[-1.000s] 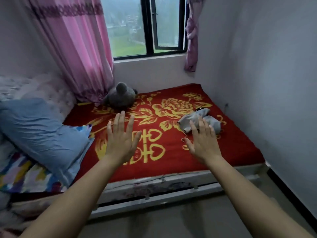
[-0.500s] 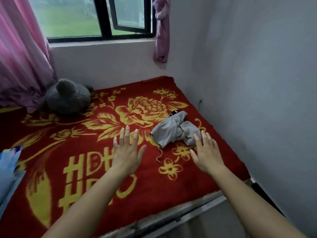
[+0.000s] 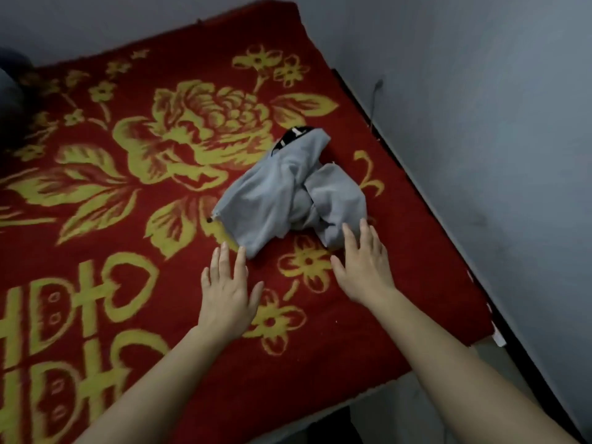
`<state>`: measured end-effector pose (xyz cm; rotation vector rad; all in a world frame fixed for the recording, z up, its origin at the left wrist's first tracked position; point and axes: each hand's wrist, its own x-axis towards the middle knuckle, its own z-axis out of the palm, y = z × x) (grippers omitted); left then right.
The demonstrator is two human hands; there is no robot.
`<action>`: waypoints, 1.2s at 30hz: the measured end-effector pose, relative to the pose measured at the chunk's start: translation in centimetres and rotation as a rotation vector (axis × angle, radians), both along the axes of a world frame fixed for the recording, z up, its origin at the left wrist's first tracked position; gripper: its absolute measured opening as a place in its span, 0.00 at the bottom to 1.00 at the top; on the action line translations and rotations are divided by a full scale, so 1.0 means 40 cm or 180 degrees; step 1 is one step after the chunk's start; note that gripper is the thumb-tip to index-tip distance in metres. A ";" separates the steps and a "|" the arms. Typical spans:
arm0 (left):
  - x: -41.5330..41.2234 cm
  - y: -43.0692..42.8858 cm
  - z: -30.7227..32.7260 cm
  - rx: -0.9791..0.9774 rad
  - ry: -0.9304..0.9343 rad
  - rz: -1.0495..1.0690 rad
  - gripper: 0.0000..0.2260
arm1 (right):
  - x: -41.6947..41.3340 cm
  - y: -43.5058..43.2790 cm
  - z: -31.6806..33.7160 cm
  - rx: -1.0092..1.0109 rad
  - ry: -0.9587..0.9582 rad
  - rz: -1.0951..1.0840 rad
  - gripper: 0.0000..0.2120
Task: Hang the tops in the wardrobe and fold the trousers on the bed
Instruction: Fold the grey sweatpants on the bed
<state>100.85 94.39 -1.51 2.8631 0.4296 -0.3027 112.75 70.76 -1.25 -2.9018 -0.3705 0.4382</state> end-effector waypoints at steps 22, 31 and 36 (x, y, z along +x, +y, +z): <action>0.308 -0.030 -0.481 0.0166 0.0565 0.0323 0.24 | 0.235 0.001 -0.474 0.0014 -0.0074 0.0384 0.27; 0.238 0.117 -0.377 0.0092 -0.0685 0.0857 0.07 | 0.108 0.050 -0.390 0.1670 -0.0852 -0.0934 0.17; -0.115 0.188 -0.380 0.0508 0.0717 0.0571 0.12 | -0.201 0.140 -0.372 0.1431 0.0716 -0.0590 0.20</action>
